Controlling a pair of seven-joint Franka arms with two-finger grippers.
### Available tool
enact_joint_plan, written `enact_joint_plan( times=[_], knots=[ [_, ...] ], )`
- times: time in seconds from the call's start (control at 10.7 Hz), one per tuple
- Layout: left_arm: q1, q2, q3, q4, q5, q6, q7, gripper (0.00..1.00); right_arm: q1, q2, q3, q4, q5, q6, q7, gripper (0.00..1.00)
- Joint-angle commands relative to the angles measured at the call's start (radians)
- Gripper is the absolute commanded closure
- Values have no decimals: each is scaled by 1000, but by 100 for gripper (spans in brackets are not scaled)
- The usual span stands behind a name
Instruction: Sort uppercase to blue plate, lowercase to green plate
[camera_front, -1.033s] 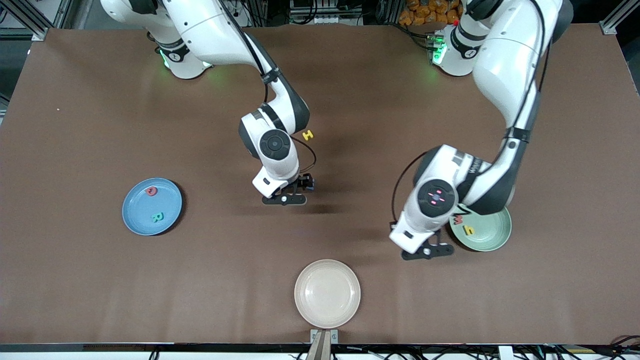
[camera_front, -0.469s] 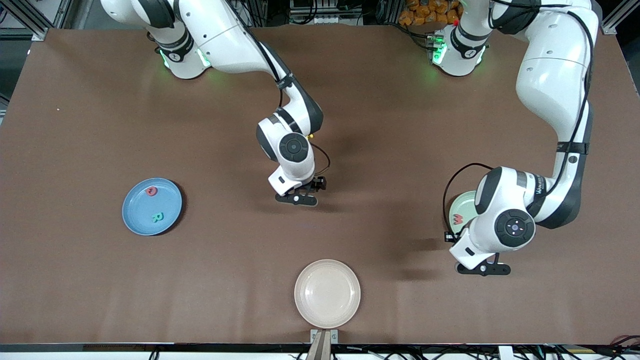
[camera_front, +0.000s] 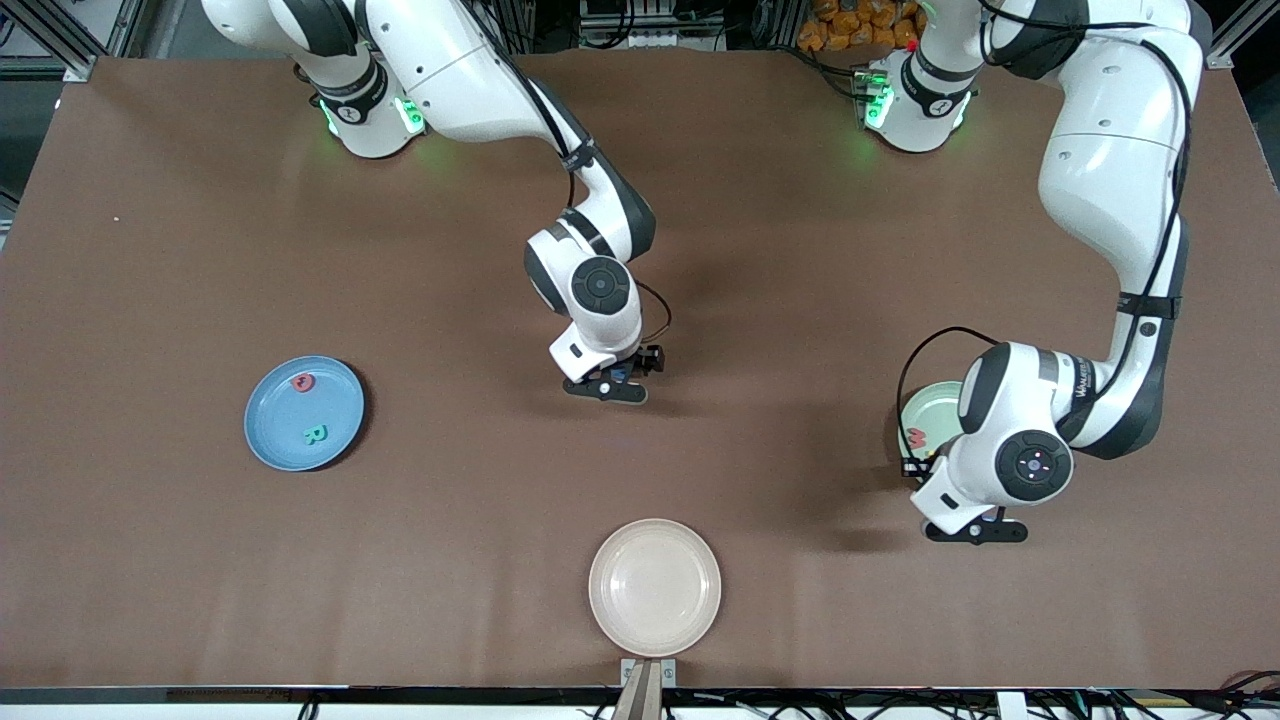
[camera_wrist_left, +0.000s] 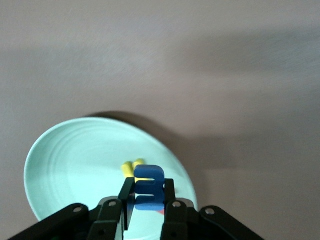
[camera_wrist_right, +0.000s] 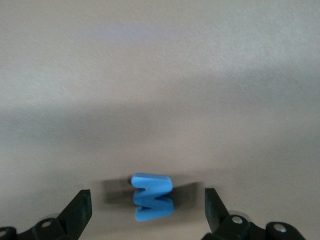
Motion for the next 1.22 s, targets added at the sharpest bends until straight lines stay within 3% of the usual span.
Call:
enact_joint_plan(
  times=[0.0,0.19,0.28,0.38,0.56,0.66,0.75,1.13],
  knots=[
    [58,-54,-10,-91,15,3,36,100,8,24,-5,24,17,18,11,0],
    [89,-54,-16,-117,4,5,35,100,8,30,-5,23,14,38,11,0],
    [91,-62,-16,-117,1,5,33,77,6,33,-5,23,11,38,11,0],
    [91,-71,-16,-115,2,5,35,1,8,35,-5,21,10,38,11,0],
    [83,-85,-14,-106,13,3,36,0,8,36,-5,19,8,38,11,0],
    [80,-85,-13,-99,12,5,35,0,8,35,-5,19,7,36,11,34],
    [89,-85,-14,-85,10,5,36,0,6,35,-5,19,11,35,11,99],
    [14,-172,-17,-80,-2,3,1,0,6,30,-7,19,8,25,-6,100]
  ],
)
